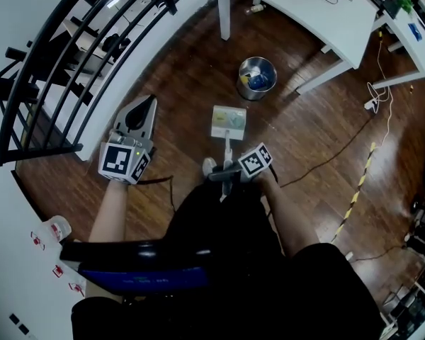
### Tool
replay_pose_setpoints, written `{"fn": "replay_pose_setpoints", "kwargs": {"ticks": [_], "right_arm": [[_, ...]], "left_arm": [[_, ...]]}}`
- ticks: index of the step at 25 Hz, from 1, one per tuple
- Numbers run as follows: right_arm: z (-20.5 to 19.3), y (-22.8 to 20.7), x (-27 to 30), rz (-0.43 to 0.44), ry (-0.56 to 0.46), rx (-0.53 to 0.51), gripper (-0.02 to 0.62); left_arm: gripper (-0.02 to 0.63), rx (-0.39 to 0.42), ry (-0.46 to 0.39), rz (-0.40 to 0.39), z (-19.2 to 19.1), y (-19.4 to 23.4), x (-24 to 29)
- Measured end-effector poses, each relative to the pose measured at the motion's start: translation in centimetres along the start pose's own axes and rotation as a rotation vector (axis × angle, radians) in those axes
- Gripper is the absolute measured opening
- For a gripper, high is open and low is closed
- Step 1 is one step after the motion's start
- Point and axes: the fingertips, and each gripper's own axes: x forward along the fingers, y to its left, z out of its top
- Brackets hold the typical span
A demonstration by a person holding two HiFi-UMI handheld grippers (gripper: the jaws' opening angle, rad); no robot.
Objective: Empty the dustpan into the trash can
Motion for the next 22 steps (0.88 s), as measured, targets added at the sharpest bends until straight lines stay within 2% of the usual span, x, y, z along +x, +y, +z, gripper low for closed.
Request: {"fn": "replay_pose_setpoints", "kwargs": {"ticks": [3,6,9,12,15,22], "right_arm": [[-0.3,0.1,0.4,0.021,0.032,0.023,0.258],[0.1,-0.2,-0.1,0.022,0.013,0.045,0.177],[0.7,0.1,-0.6,0.064,-0.042,0.051,0.097],[0.9,0.5,-0.8,0.084,-0.049,0.052,0.074],[0.9,1.0,-0.7,0.107,-0.047,0.048,0.009],[0.9,0.9,-1.0,0.109,-0.055,0.036,0.0]], "left_arm": [[0.006,0.002,0.003,0.002,0.2,0.4,0.7],[0.005,0.002,-0.001,-0.006,0.4,0.5,1.4],[0.006,-0.003,-0.001,-0.012,0.3,0.5,1.9],[0.006,-0.009,0.004,-0.02,0.0,0.3,2.3],[0.005,-0.011,0.007,-0.026,-0.1,0.0,2.6],[0.006,-0.018,0.009,-0.028,-0.2,-0.6,2.8]]}}
